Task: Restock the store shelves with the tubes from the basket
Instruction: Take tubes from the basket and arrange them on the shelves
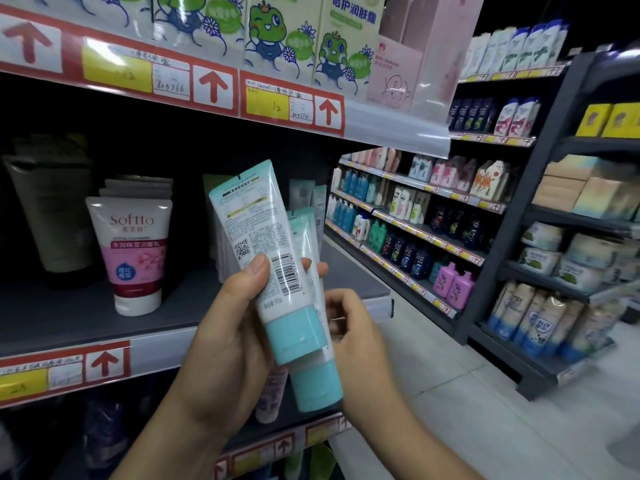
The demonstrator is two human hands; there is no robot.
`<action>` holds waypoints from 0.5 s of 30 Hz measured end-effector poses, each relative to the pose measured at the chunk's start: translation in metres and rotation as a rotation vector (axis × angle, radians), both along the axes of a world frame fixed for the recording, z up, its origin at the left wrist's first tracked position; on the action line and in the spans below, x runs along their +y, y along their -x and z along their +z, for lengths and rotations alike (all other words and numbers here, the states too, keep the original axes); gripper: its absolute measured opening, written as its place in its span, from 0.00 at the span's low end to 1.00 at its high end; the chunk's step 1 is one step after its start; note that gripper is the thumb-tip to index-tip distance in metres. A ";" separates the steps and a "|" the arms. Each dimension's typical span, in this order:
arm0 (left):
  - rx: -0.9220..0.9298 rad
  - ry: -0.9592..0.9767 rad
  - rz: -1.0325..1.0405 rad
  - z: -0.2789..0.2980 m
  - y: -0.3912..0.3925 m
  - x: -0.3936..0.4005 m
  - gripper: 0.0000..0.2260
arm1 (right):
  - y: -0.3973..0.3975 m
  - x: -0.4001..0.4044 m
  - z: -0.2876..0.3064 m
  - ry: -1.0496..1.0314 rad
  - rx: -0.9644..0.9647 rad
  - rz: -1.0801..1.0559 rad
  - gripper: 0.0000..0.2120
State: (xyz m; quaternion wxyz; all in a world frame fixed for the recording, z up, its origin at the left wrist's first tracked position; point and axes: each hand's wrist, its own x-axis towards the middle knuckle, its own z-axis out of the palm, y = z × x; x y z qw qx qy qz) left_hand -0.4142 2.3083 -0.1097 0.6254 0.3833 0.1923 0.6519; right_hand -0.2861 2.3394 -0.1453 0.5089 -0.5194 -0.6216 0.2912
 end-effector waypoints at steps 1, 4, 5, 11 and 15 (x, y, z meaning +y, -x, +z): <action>-0.003 0.005 -0.006 0.000 -0.001 -0.001 0.24 | -0.001 -0.004 -0.001 -0.009 -0.008 -0.009 0.15; -0.029 0.011 0.011 -0.001 0.001 -0.002 0.23 | -0.003 -0.017 0.001 -0.036 -0.086 -0.034 0.14; -0.034 -0.001 0.020 -0.001 0.002 -0.003 0.24 | -0.003 -0.020 0.003 -0.041 -0.141 -0.047 0.14; -0.009 -0.092 0.029 0.000 0.009 -0.003 0.29 | -0.006 -0.024 0.020 0.017 -0.189 0.186 0.13; 0.006 -0.081 0.089 0.004 0.011 -0.004 0.21 | -0.016 -0.025 0.035 0.189 -0.113 0.484 0.11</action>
